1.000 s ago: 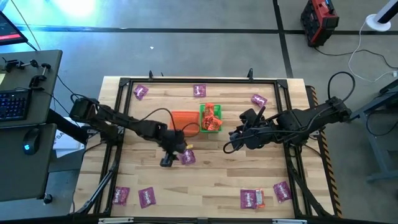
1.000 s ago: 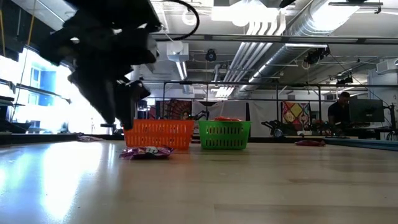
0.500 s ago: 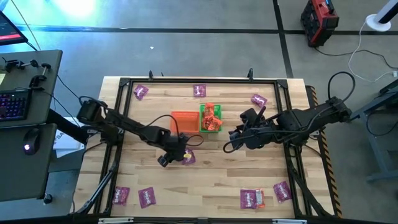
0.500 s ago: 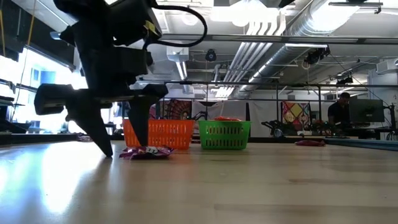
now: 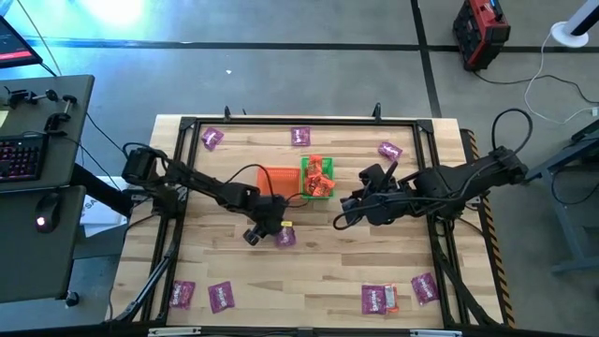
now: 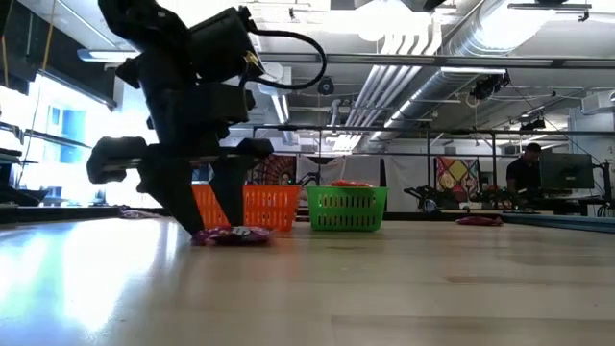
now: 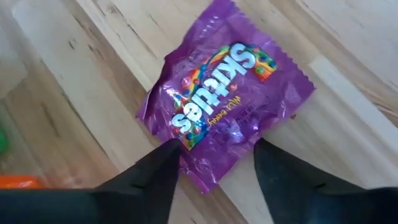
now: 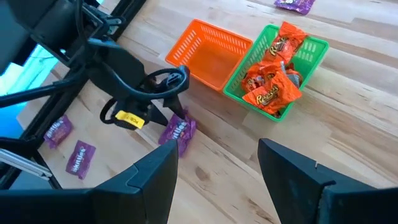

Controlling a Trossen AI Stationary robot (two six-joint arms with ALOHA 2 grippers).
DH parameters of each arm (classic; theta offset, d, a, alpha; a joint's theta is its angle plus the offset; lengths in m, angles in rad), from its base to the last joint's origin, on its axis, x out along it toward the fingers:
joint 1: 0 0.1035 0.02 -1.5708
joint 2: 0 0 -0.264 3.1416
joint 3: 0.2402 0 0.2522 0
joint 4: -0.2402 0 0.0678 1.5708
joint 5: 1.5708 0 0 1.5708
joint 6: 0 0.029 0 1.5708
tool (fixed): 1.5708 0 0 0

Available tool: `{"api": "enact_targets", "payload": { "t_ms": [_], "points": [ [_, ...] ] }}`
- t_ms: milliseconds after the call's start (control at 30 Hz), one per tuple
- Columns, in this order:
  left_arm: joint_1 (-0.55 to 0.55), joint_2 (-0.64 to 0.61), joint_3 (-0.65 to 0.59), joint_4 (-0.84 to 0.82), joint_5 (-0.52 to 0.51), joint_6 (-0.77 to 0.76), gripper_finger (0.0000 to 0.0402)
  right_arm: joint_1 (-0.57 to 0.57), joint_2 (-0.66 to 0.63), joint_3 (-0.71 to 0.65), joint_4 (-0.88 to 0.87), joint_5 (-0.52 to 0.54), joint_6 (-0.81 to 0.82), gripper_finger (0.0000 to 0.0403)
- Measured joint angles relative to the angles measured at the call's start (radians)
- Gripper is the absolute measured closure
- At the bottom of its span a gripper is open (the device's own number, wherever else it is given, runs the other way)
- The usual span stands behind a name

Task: Sort candy by brand, put in halloween buckets
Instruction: Put the violet candy into the orange bin

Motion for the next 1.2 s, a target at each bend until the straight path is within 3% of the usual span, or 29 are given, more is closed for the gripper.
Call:
{"api": "enact_targets", "payload": {
  "t_ms": [200, 400, 633, 867, 1067, 1200],
  "points": [
    [0.005, 0.025, 0.000, -0.006, 0.033, -0.007, 0.0284, 0.001, 0.032, 0.000, 0.009, -0.033, -0.001, 0.0187],
    [0.003, 0.024, 0.000, 0.011, 0.029, -0.098, 0.0390, 0.001, 0.066, 0.000, 0.011, -0.066, -0.002, 0.0187],
    [0.007, -0.078, 0.001, -0.048, -0.005, -0.271, 0.0400, 0.001, 0.064, 0.001, 0.015, -0.056, -0.005, 0.0187],
    [-0.015, -0.356, 0.008, -0.059, 0.045, -0.386, 0.0401, 0.001, 0.057, 0.002, 0.030, -0.047, -0.081, 0.0187],
    [0.014, -0.551, 0.011, -0.074, -0.180, -0.412, 0.0401, -0.004, 0.057, 0.002, 0.036, 0.023, -0.092, 0.0187],
    [0.104, -0.553, 0.011, -0.154, -0.196, -0.428, 0.0401, -0.024, 0.057, 0.002, 0.037, 0.041, -0.093, 0.0187]
  ]
}}
